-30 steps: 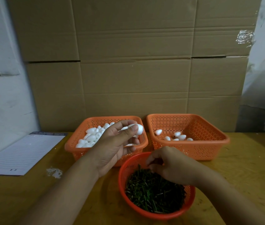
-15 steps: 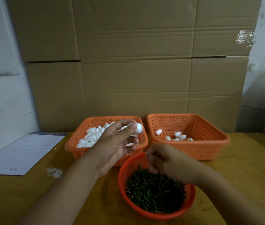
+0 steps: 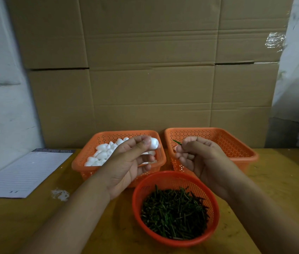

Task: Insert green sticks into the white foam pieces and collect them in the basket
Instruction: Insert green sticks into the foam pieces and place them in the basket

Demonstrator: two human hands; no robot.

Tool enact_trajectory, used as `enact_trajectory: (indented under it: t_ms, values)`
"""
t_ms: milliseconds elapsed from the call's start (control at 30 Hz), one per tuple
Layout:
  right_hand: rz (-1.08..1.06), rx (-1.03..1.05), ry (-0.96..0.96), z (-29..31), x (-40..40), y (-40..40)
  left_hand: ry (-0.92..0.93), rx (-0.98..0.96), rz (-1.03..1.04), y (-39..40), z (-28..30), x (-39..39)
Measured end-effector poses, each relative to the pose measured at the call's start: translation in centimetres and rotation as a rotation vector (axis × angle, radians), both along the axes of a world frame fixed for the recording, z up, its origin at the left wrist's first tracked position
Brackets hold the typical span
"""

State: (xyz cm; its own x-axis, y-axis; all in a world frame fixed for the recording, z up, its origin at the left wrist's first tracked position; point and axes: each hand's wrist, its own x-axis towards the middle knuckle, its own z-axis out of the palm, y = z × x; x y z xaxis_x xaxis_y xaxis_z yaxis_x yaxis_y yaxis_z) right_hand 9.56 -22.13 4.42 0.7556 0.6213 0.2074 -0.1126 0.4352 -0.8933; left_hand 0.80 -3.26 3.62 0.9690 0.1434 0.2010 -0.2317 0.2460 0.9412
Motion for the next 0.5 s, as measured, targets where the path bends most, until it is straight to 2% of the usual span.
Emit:
enact_trajectory:
  t_ms: [267,500]
  values:
    - [0.03,-0.025,-0.008,-0.27,-0.17,0.24,0.012,-0.035,-0.008,0.01,-0.03,0.06]
    - [0.034,-0.149,-0.045,-0.5,-0.18,0.34,0.003,-0.143,-0.023,0.1,0.08,0.12]
